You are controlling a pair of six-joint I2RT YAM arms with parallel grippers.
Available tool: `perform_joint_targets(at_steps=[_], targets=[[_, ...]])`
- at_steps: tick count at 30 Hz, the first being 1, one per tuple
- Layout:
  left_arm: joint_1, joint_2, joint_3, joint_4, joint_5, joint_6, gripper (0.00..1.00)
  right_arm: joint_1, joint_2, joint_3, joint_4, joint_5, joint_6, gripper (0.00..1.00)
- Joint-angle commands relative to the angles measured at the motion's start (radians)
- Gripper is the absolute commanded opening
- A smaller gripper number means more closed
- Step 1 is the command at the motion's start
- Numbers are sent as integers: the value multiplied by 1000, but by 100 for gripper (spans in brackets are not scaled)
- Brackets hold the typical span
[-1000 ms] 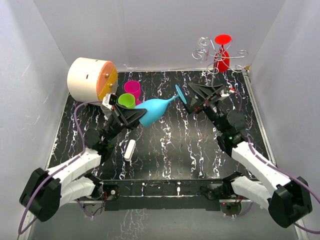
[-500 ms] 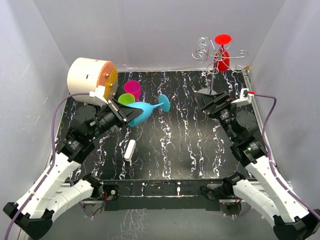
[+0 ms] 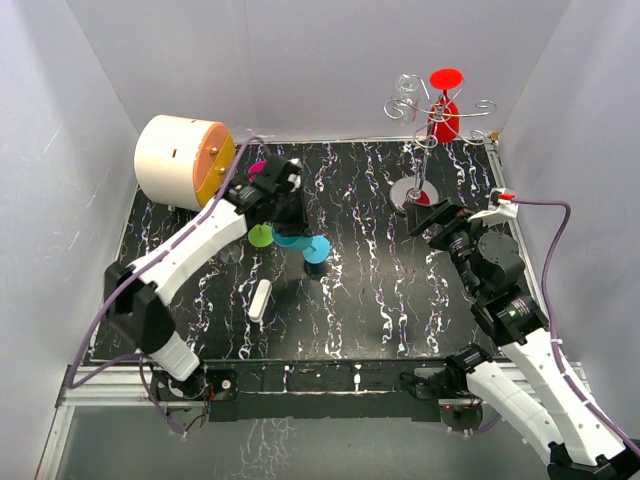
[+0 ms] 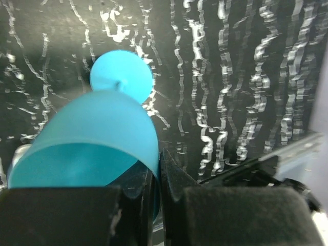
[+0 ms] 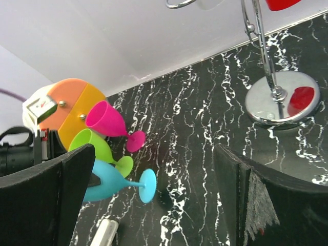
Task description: Take the wine glass off the wine glass rack
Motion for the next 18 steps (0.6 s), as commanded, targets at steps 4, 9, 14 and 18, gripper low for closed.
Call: perform_joint_targets(at_steps=[4,9,14,18], targets=[[-52,236,350,-316,-247,204,0,-4,-20,33,11,64,-88,98],[-54,346,472,-362,-311,262,0,-4,-37,8,24,83,-108,98],[-51,472,606,-433,-372,301,0,-4,-39,15,20,89,-124,98],[-44,523,655,-435,-406,331,0,-5,-45,24,20,99,-138,98]])
